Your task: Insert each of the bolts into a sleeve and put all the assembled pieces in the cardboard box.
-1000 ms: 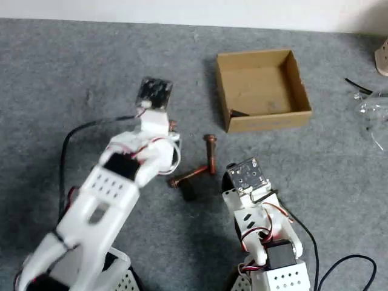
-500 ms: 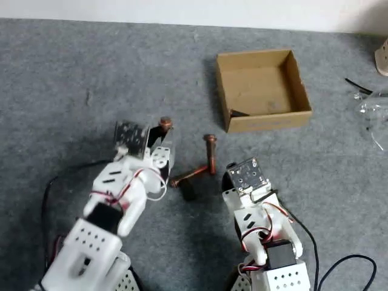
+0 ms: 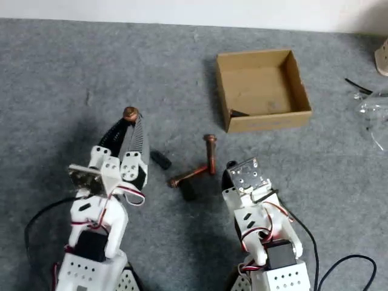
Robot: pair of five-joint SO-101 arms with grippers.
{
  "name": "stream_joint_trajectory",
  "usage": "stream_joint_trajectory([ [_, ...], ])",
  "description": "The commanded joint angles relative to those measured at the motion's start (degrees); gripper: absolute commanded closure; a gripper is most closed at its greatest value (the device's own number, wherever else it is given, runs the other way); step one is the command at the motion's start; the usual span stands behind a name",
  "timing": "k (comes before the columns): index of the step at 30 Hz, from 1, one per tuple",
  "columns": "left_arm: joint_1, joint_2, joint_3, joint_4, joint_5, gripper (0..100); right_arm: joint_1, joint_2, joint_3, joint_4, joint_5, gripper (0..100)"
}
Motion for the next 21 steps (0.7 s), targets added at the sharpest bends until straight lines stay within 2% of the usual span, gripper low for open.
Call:
stream_joint_trajectory([
  [1,-1.6,-2.8,1.1,1.3,0.0,99,0.8,-1.0,2.0,-2.4,0.6,99.4],
  [13,-1.4,1.2,1.2,1.3,0.3,99,0.4,-1.0,1.5,-2.8,0.1,99.4],
  [17,-1.3,2.4,1.2,1.3,0.3,99,-2.8,-1.0,1.5,-7.3,-3.3,99.4],
  [21,-1.0,2.4,1.2,1.1,0.4,99,-9.2,-1.0,1.8,-10.4,-4.2,99.4],
])
